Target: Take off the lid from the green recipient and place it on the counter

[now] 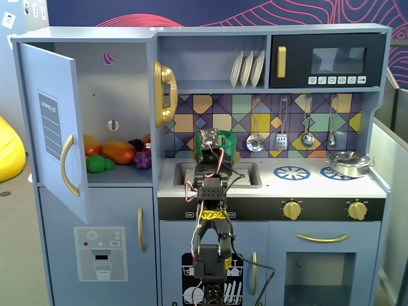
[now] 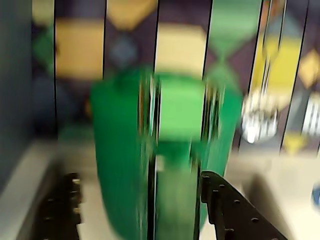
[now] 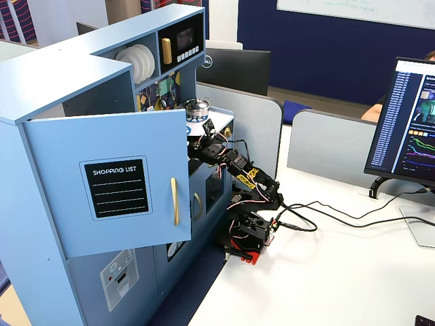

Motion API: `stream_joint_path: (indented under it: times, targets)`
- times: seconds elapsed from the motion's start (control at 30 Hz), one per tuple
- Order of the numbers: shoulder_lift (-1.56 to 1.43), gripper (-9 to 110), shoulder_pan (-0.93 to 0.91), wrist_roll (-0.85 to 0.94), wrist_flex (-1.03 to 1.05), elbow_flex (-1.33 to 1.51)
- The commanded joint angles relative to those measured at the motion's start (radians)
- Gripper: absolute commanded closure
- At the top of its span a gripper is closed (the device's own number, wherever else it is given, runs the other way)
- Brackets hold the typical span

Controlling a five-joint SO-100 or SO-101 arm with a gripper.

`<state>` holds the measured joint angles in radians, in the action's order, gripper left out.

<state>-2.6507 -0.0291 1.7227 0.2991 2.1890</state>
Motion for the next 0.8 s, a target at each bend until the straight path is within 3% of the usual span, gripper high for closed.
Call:
stream_joint_path:
  times: [0.0,0.77]
  targets:
    - [0.048,74,0.006,0.02,-0.069,-0.103]
    - [0.27,73,-0.081,-0.025,-0.101,-0.287]
